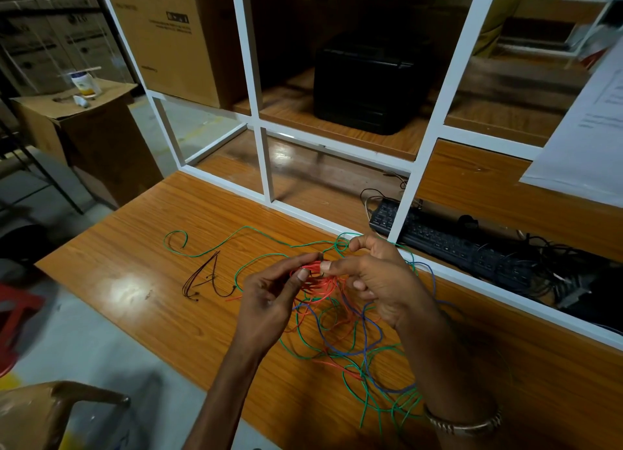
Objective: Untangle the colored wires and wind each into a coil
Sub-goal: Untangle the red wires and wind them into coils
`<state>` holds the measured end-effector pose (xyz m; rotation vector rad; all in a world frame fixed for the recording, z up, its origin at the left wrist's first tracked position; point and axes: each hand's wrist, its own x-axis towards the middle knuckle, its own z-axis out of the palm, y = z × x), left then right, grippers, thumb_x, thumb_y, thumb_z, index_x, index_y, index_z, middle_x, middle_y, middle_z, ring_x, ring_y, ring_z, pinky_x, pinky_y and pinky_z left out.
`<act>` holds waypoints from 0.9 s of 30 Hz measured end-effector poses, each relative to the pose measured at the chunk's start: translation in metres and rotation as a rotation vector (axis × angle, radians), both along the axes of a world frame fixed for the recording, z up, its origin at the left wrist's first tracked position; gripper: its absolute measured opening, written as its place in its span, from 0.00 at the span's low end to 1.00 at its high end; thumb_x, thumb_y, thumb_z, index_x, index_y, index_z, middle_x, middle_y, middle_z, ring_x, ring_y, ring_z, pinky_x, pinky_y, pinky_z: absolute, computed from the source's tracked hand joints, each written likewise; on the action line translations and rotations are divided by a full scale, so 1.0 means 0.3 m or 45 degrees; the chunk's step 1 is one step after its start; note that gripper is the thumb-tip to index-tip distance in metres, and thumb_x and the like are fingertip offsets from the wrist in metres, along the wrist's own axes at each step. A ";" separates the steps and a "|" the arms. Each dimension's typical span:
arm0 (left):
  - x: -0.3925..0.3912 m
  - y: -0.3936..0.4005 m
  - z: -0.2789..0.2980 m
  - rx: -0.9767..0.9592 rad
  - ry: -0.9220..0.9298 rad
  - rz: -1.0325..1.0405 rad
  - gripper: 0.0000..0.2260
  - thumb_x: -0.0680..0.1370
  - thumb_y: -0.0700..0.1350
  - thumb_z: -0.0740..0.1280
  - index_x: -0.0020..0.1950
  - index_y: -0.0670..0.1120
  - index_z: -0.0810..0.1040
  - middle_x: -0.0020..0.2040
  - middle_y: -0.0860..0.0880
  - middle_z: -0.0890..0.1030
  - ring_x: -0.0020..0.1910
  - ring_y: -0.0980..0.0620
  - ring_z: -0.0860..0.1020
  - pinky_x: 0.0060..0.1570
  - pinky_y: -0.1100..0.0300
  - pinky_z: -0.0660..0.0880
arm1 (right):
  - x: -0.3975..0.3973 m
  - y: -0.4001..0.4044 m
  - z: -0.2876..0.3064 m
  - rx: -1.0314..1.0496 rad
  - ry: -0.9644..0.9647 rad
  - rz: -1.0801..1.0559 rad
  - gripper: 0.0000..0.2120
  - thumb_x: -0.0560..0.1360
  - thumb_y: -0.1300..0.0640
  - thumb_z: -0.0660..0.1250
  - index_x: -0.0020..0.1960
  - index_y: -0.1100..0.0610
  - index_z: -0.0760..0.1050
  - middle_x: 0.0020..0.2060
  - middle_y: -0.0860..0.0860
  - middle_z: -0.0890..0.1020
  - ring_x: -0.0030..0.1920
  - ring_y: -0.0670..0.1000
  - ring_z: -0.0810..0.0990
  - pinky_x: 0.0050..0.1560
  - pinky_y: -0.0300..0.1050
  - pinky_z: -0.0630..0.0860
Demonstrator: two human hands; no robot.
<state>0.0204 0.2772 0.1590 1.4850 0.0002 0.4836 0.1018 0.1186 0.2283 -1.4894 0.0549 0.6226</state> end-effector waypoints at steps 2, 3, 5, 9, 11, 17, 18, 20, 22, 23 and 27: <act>0.002 0.004 -0.005 0.056 -0.001 -0.004 0.11 0.81 0.33 0.67 0.62 0.40 0.84 0.59 0.46 0.87 0.62 0.46 0.84 0.60 0.56 0.80 | 0.002 -0.001 -0.002 -0.019 0.003 -0.002 0.22 0.69 0.68 0.77 0.52 0.55 0.68 0.36 0.57 0.78 0.20 0.44 0.62 0.20 0.34 0.54; 0.004 0.006 -0.008 0.093 -0.003 -0.002 0.11 0.82 0.34 0.68 0.62 0.41 0.85 0.59 0.47 0.87 0.63 0.47 0.84 0.61 0.55 0.80 | 0.003 -0.001 -0.004 -0.029 0.002 -0.001 0.22 0.68 0.68 0.78 0.52 0.55 0.69 0.37 0.58 0.79 0.20 0.44 0.62 0.20 0.34 0.54; 0.008 0.009 -0.011 0.150 -0.006 0.005 0.11 0.82 0.36 0.68 0.62 0.43 0.85 0.60 0.48 0.87 0.63 0.47 0.83 0.62 0.54 0.80 | 0.003 -0.002 -0.009 -0.048 -0.006 -0.004 0.21 0.67 0.66 0.79 0.51 0.55 0.71 0.39 0.61 0.81 0.20 0.44 0.62 0.21 0.34 0.53; 0.013 0.009 -0.018 0.168 -0.002 0.017 0.12 0.82 0.35 0.68 0.63 0.43 0.85 0.60 0.49 0.87 0.64 0.47 0.83 0.61 0.53 0.80 | 0.006 0.000 -0.015 -0.045 -0.018 0.006 0.16 0.67 0.66 0.79 0.51 0.59 0.78 0.38 0.61 0.83 0.21 0.45 0.63 0.22 0.34 0.53; 0.016 0.007 -0.021 0.152 0.001 0.025 0.12 0.82 0.35 0.68 0.63 0.42 0.84 0.60 0.49 0.87 0.63 0.48 0.83 0.61 0.56 0.79 | 0.005 0.003 -0.018 -0.054 -0.038 0.009 0.14 0.67 0.65 0.79 0.50 0.60 0.80 0.37 0.59 0.84 0.21 0.45 0.63 0.22 0.34 0.54; 0.020 -0.002 -0.026 0.068 0.056 0.030 0.12 0.81 0.34 0.68 0.63 0.41 0.84 0.59 0.50 0.87 0.63 0.51 0.84 0.60 0.61 0.78 | 0.005 0.009 -0.025 -0.089 -0.066 0.007 0.11 0.69 0.63 0.79 0.49 0.62 0.82 0.39 0.61 0.87 0.21 0.45 0.64 0.22 0.34 0.55; 0.020 0.000 -0.029 0.072 0.066 0.019 0.12 0.81 0.34 0.68 0.63 0.41 0.84 0.59 0.50 0.87 0.63 0.51 0.84 0.61 0.61 0.78 | 0.007 0.008 -0.027 -0.103 -0.074 0.006 0.11 0.69 0.63 0.79 0.49 0.62 0.82 0.39 0.62 0.87 0.21 0.45 0.65 0.22 0.34 0.55; 0.022 0.005 -0.036 0.094 0.090 0.000 0.12 0.81 0.34 0.68 0.63 0.41 0.84 0.59 0.50 0.87 0.63 0.50 0.84 0.60 0.60 0.78 | 0.009 0.009 -0.036 -0.139 -0.115 0.010 0.09 0.69 0.64 0.78 0.48 0.61 0.83 0.38 0.61 0.87 0.21 0.46 0.65 0.23 0.34 0.56; 0.023 0.008 -0.042 0.107 0.112 -0.009 0.12 0.81 0.34 0.68 0.63 0.41 0.84 0.59 0.49 0.87 0.62 0.50 0.84 0.60 0.60 0.79 | 0.007 0.011 -0.048 -0.169 -0.216 0.025 0.08 0.69 0.65 0.78 0.47 0.59 0.83 0.36 0.60 0.86 0.21 0.47 0.66 0.24 0.35 0.60; 0.022 0.007 -0.044 0.104 0.119 -0.010 0.12 0.81 0.33 0.68 0.63 0.40 0.84 0.59 0.49 0.87 0.62 0.51 0.84 0.59 0.61 0.78 | 0.007 0.012 -0.054 -0.181 -0.291 0.042 0.07 0.69 0.65 0.78 0.46 0.58 0.84 0.34 0.59 0.86 0.21 0.47 0.67 0.25 0.36 0.62; 0.022 0.001 -0.049 0.098 0.151 -0.035 0.12 0.82 0.33 0.68 0.63 0.41 0.84 0.59 0.50 0.87 0.62 0.52 0.84 0.58 0.63 0.78 | 0.021 0.003 -0.083 -0.333 -0.549 0.114 0.05 0.70 0.59 0.79 0.43 0.52 0.84 0.30 0.53 0.84 0.24 0.49 0.73 0.30 0.42 0.70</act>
